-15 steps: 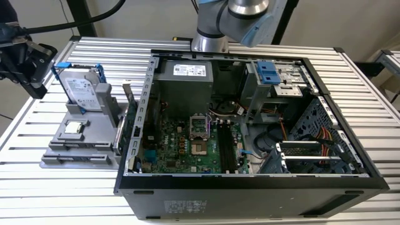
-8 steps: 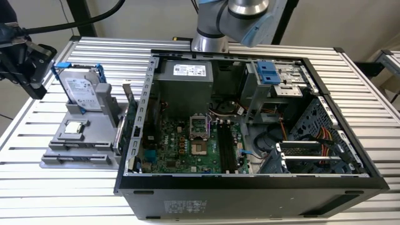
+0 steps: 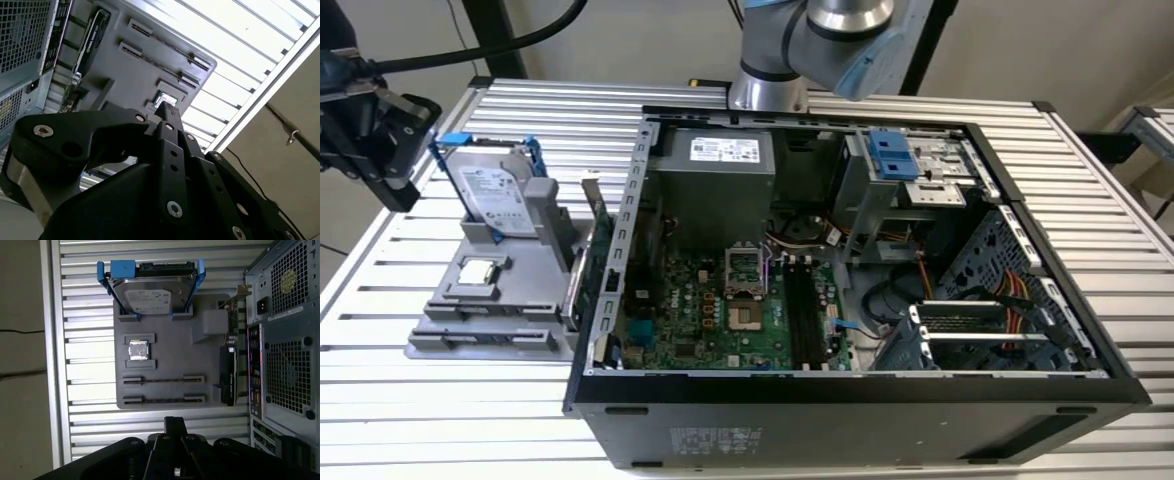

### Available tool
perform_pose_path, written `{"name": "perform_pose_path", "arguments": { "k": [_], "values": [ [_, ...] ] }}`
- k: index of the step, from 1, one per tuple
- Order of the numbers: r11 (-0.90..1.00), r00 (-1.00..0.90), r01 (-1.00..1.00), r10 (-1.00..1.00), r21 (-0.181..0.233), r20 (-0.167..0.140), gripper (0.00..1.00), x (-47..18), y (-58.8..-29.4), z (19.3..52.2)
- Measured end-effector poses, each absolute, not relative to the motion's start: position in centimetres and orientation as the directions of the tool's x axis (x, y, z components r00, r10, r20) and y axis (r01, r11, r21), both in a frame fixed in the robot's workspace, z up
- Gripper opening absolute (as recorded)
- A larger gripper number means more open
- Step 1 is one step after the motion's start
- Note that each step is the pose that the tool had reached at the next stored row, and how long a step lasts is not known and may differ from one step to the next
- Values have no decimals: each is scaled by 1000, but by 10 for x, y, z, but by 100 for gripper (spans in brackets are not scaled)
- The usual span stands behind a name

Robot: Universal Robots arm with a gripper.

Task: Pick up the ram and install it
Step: 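Pick up the ram and move it above insertion slot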

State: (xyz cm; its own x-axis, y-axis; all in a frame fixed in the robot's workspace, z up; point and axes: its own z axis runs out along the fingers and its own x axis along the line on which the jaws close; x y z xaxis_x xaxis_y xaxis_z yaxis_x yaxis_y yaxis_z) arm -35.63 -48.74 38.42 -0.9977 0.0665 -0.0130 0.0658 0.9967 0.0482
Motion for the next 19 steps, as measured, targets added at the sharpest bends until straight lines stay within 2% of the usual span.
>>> {"name": "perform_pose_path", "arguments": {
  "k": [19],
  "values": [
    [997, -998, 66, 66, 48, -13, 0, -356, -487, 384]
  ]
}}
